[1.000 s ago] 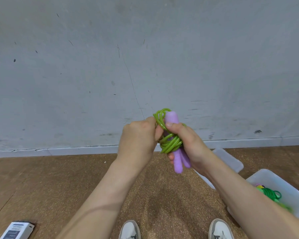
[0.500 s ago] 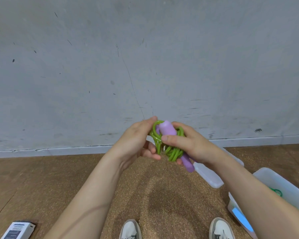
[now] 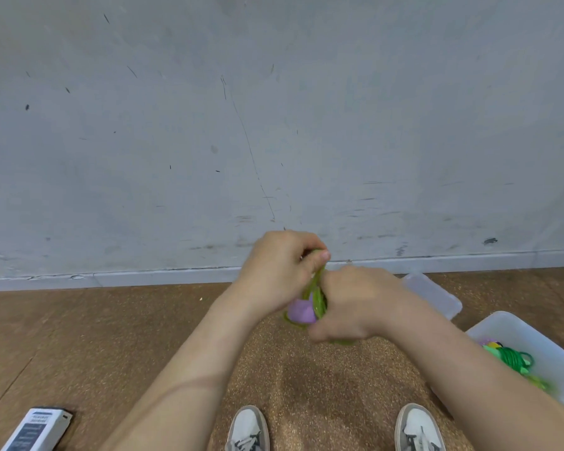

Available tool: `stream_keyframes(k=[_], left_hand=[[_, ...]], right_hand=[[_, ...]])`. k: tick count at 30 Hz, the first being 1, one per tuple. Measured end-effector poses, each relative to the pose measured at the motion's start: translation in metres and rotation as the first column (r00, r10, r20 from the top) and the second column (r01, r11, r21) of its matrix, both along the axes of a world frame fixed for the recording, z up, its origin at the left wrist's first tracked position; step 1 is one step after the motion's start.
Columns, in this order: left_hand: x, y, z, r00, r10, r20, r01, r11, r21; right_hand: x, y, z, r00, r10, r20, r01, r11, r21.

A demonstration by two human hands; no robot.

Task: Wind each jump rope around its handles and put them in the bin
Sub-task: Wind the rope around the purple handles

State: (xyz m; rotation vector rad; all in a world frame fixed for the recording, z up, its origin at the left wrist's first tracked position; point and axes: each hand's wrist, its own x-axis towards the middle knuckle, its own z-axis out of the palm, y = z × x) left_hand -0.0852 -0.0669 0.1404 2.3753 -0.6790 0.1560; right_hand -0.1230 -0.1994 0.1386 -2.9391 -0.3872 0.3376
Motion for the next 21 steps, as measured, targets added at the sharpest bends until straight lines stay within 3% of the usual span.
stream_keyframes(k=[3, 6, 8, 9, 11, 13, 15, 18, 19, 21], left_hand=[[-0.009, -0.011, -0.006, 0.975, -0.064, 0.213, 0.049, 0.996, 0.075], [-0.01, -0.014, -0.007, 0.944, -0.038, 0.328, 0.043, 0.999, -0.008], [-0.009, -0.019, -0.011, 0.983, 0.073, 0.166, -0.032, 0.971, -0.238], [-0.007, -0.022, -0.011, 0.994, 0.107, -0.026, -0.109, 0.912, -0.395], [0.0, -0.023, -0.011, 0.936, 0.091, -0.339, -0.289, 0.748, -0.597], [0.008, -0.017, -0.008, 0.9, 0.089, -0.427, -0.379, 0.646, -0.663], [0.015, -0.008, -0.006, 0.873, 0.142, -0.467, -0.454, 0.59, -0.668], [0.023, 0.006, -0.012, 0.847, 0.214, -0.486, -0.497, 0.641, -0.585], [0.024, 0.011, -0.016, 0.849, 0.232, -0.475, -0.484, 0.703, -0.521], [0.026, 0.017, -0.023, 0.853, 0.266, -0.448, -0.434, 0.839, -0.328]], right_hand=[[0.003, 0.005, -0.01, 0.992, -0.12, -0.028, 0.119, 0.992, -0.048], [0.016, 0.002, -0.018, 0.982, -0.176, -0.061, 0.183, 0.976, 0.122], [0.022, -0.001, -0.025, 0.964, -0.264, -0.034, 0.264, 0.93, 0.255], [0.022, -0.002, -0.027, 0.95, -0.309, -0.04, 0.304, 0.889, 0.342], [0.018, -0.005, -0.029, 0.932, -0.3, -0.202, 0.361, 0.763, 0.535], [0.014, -0.009, -0.025, 0.923, -0.154, -0.351, 0.361, 0.663, 0.656], [0.011, -0.018, -0.019, 0.922, -0.085, -0.378, 0.347, 0.617, 0.707], [0.014, -0.024, -0.023, 0.927, -0.125, -0.354, 0.366, 0.505, 0.781], [0.015, -0.024, -0.026, 0.944, -0.156, -0.291, 0.327, 0.555, 0.765], [0.018, -0.024, -0.031, 0.978, -0.188, -0.091, 0.204, 0.771, 0.603]])
